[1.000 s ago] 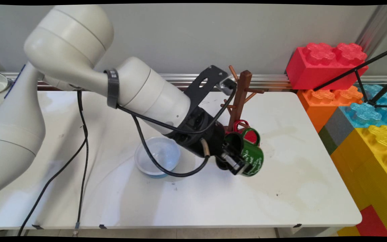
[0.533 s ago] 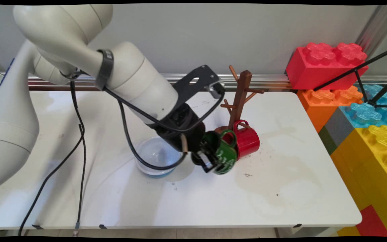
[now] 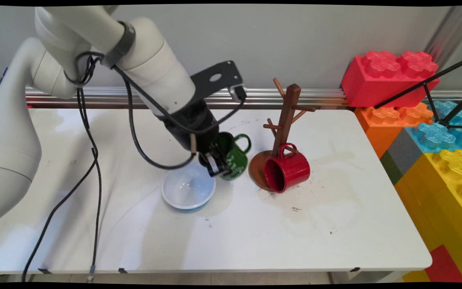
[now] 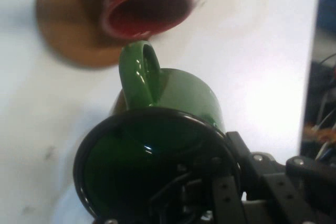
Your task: Place the picked object on the table
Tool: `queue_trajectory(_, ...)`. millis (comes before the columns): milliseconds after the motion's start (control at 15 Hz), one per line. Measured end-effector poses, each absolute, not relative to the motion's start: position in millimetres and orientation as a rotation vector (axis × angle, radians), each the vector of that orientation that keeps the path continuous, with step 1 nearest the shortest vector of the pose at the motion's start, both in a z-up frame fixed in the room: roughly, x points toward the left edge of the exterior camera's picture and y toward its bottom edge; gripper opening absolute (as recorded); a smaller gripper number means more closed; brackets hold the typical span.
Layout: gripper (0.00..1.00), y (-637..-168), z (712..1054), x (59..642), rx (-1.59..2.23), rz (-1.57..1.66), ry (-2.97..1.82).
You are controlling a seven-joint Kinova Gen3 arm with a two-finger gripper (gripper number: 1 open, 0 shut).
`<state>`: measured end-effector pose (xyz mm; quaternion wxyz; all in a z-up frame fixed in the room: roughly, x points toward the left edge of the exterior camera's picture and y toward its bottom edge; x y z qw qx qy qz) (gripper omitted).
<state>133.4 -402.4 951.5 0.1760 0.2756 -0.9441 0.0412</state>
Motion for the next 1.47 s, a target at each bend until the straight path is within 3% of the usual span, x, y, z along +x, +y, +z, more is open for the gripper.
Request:
queue_trajectory(733,0.00,-464,947,178,0.642,0.301,-2.826)
queue_trajectory(1467,0.00,-536,889,208,0.484,0.312,-2.970)
